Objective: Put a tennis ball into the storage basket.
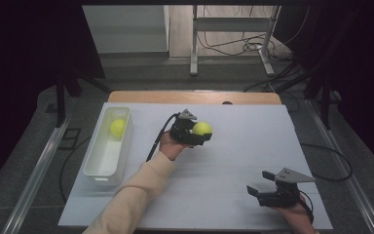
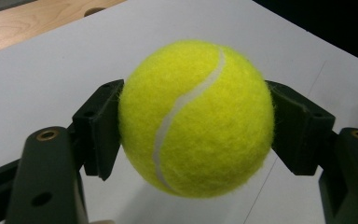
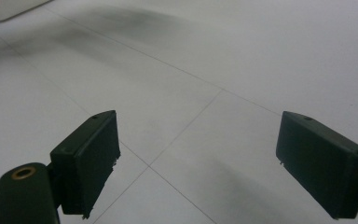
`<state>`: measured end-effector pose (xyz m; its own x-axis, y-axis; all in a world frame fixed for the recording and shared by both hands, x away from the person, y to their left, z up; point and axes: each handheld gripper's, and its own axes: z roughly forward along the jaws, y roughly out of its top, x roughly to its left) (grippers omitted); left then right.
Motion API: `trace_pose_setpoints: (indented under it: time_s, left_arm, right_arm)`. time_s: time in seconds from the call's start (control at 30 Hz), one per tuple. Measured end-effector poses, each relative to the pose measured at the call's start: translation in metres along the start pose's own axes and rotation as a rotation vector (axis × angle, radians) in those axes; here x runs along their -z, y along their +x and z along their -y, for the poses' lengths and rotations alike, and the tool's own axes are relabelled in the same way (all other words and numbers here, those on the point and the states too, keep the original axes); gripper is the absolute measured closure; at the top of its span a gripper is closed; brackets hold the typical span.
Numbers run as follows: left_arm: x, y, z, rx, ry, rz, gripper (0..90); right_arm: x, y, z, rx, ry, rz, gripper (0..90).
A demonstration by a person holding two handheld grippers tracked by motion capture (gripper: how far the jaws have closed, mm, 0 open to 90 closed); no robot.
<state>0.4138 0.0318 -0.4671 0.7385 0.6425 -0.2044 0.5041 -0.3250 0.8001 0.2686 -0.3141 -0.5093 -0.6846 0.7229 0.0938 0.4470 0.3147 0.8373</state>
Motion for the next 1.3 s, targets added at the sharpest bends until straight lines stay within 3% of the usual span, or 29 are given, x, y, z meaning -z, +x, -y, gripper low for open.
trace_pose_setpoints:
  time_s: [1.3]
  left_arm:
    - [0.035, 0.006, 0.010, 0.017, -0.030, -0.013, 27.3]
  right_arm:
    - [0.000, -0.001, 0.001, -0.001, 0.002, 0.002, 13.5]
